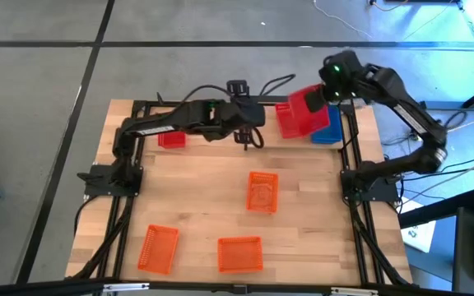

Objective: Stack baskets on shelf by color
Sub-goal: Stack the right red basket on top of the red basket on the shelf

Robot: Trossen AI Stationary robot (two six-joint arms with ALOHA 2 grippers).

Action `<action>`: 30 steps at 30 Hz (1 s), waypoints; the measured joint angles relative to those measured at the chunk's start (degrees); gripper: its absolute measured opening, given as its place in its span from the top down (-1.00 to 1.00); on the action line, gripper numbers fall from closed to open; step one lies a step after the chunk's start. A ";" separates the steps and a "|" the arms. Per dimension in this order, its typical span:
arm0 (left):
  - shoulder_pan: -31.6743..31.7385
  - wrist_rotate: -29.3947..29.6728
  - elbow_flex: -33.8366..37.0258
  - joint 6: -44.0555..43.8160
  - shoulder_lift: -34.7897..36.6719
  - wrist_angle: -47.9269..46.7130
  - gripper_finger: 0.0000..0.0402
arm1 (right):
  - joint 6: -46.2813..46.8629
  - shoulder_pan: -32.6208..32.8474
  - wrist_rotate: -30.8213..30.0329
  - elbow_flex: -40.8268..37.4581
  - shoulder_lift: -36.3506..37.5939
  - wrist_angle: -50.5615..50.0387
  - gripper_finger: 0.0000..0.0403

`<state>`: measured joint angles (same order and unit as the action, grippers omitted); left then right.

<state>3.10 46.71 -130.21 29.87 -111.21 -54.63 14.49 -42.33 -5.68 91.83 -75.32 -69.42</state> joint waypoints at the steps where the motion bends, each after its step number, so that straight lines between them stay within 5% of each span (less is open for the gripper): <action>1: -0.38 0.71 0.00 -0.19 0.45 0.11 0.48 | -0.16 -1.57 2.22 0.35 -1.78 0.19 1.00; 12: -2.56 3.09 0.05 -1.31 6.47 -0.87 0.48 | -1.21 -12.29 16.93 0.50 -19.08 0.60 1.00; 30: -1.36 3.59 0.04 -1.25 8.30 -5.46 0.48 | -1.20 -14.24 13.41 0.53 -32.51 2.48 0.99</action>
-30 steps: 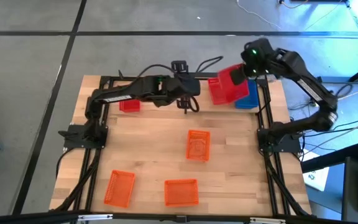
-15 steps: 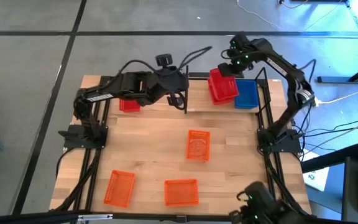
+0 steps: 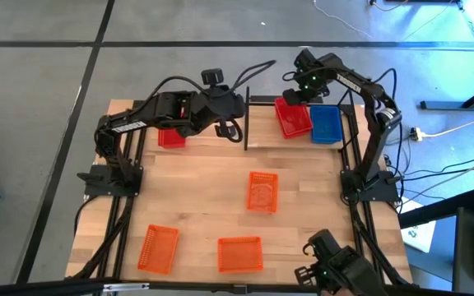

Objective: Stack baskets on shelf by color
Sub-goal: Stack the right red basket on top of the red basket on the shelf, then stack the red basket on top of the stacked red basket on the shelf

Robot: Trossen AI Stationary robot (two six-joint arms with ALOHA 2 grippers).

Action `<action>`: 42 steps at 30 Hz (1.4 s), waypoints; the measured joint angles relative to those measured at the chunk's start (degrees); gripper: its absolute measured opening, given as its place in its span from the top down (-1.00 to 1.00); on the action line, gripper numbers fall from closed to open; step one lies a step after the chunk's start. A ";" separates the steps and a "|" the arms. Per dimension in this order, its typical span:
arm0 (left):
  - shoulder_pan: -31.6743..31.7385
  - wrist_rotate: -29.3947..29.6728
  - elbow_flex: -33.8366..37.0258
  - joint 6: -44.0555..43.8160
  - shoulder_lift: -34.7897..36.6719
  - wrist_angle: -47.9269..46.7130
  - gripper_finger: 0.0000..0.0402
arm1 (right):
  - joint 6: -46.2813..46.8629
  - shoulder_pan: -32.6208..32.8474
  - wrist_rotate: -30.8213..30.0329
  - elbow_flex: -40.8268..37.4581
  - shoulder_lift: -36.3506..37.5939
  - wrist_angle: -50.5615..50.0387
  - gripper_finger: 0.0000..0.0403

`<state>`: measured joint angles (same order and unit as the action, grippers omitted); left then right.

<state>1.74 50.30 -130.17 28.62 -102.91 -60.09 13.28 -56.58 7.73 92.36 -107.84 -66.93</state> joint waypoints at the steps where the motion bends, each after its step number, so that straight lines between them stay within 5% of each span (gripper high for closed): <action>1: 0.00 -0.04 0.00 0.00 0.00 -0.19 0.48 | 0.28 0.00 0.01 0.00 -0.26 -0.04 0.98; 15: 0.02 -0.06 0.00 0.00 -0.04 -0.97 0.48 | 6.01 0.00 1.11 0.00 -0.40 -0.93 0.76; 26: 0.02 -0.35 0.00 0.02 -0.07 -0.92 0.48 | 8.76 0.08 7.43 0.00 7.92 3.08 0.75; 36: 0.02 -0.37 0.00 0.02 -0.08 -0.95 0.48 | -1.60 11.48 21.38 0.07 8.37 16.83 0.75; 42: 0.48 0.45 0.00 0.00 -0.09 -1.08 0.48 | -3.09 17.23 15.63 0.07 3.24 14.86 0.75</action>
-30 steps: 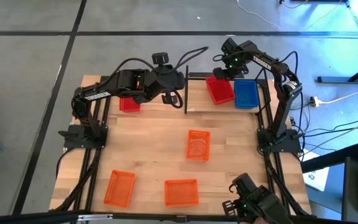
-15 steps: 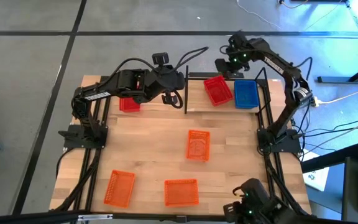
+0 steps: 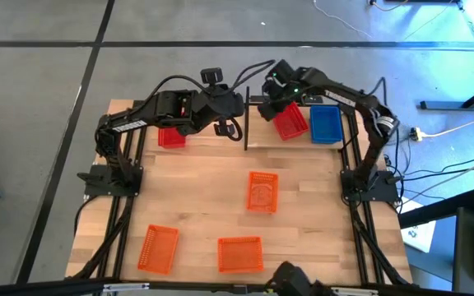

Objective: Stack baskets on shelf by color
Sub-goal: Stack the red basket on top of the stacked red basket on the shelf

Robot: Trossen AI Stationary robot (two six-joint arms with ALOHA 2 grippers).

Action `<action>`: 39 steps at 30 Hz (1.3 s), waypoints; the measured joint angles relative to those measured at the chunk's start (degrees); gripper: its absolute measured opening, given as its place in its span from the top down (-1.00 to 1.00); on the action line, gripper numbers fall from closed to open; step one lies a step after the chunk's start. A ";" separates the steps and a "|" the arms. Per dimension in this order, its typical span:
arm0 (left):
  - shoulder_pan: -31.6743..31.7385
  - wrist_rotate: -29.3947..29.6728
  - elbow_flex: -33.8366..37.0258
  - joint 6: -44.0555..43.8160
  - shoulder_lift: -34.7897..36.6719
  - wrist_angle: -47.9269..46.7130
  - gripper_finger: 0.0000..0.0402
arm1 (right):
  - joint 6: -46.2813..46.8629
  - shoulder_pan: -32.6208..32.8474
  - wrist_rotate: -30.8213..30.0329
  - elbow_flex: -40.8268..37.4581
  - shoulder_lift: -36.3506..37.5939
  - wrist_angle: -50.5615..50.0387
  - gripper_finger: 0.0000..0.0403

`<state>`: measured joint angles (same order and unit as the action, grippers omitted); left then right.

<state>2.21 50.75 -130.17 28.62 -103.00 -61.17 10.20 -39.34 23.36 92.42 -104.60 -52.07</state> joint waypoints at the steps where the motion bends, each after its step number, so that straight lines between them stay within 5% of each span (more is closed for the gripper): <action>1: 0.09 0.46 0.00 0.00 0.00 0.00 0.48 | 0.02 0.16 -0.46 0.00 -1.01 -0.41 0.75; 12: 0.16 2.55 0.00 0.01 0.00 -0.13 0.48 | 1.72 -0.79 -7.47 -0.09 -8.61 -1.76 0.75; 29: 0.20 2.63 0.00 -0.66 0.00 -0.22 0.48 | 5.81 -2.98 -15.54 -0.09 -8.09 -2.12 0.75; 33: 1.39 3.62 0.02 -8.70 0.50 -6.05 0.48 | 4.01 -2.33 -14.83 -0.09 -3.90 -2.04 0.75; 39: 4.85 5.98 -0.06 -35.71 2.77 -25.88 0.48 | -0.17 -0.81 -14.65 -0.09 8.50 -0.39 0.75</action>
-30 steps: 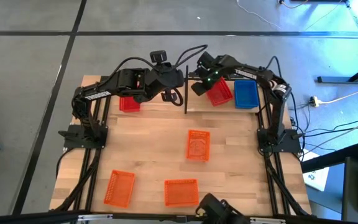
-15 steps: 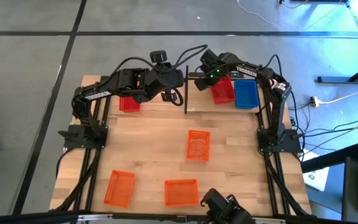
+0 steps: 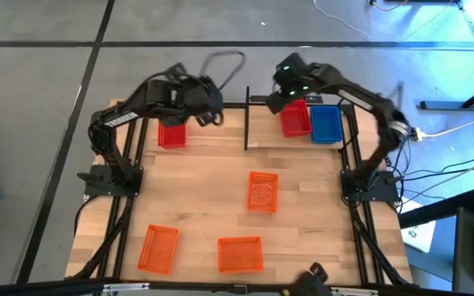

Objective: Stack baskets on shelf by color
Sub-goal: Stack the red basket on top of the stacked red basket on the shelf

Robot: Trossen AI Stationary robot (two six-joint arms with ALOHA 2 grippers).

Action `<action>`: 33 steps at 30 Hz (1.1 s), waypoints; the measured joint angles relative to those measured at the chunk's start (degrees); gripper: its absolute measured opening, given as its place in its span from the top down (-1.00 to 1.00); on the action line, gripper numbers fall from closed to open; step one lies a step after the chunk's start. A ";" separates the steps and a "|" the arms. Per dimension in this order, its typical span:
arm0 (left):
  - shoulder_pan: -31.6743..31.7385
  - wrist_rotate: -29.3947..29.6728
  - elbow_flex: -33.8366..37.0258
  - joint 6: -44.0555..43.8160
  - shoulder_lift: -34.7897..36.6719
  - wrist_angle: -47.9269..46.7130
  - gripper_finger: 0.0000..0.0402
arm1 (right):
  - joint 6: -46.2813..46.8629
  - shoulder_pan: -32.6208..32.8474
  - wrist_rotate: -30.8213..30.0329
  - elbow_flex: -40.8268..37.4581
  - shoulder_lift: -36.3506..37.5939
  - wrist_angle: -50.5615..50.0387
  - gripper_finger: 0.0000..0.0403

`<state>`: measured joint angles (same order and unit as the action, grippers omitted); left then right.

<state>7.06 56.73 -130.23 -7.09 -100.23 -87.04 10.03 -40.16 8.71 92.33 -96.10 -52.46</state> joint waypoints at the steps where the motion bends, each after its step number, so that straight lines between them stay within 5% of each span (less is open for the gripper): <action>1: 0.61 -0.10 -0.07 -5.37 0.12 -2.56 0.48 | -1.08 0.13 0.01 0.00 2.39 0.13 0.75; 10: 8.77 -18.95 3.98 -29.54 1.15 -2.93 0.48 | -9.05 2.25 7.07 0.02 19.10 0.44 0.75; 21: 20.97 -38.65 26.84 -39.87 1.14 -2.98 0.48 | -8.73 2.38 10.90 0.02 30.36 0.43 0.75; 26: 24.08 -39.43 36.46 -41.21 1.14 -1.53 0.48 | -7.36 2.38 10.91 0.02 31.82 0.42 0.75; 33: 25.45 -42.89 45.45 -39.67 1.14 11.91 0.48 | -7.29 2.35 10.90 0.02 31.12 0.41 0.75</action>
<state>32.52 13.84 -84.78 -46.76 -99.09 -75.14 2.74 -37.80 19.62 92.36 -64.98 -52.05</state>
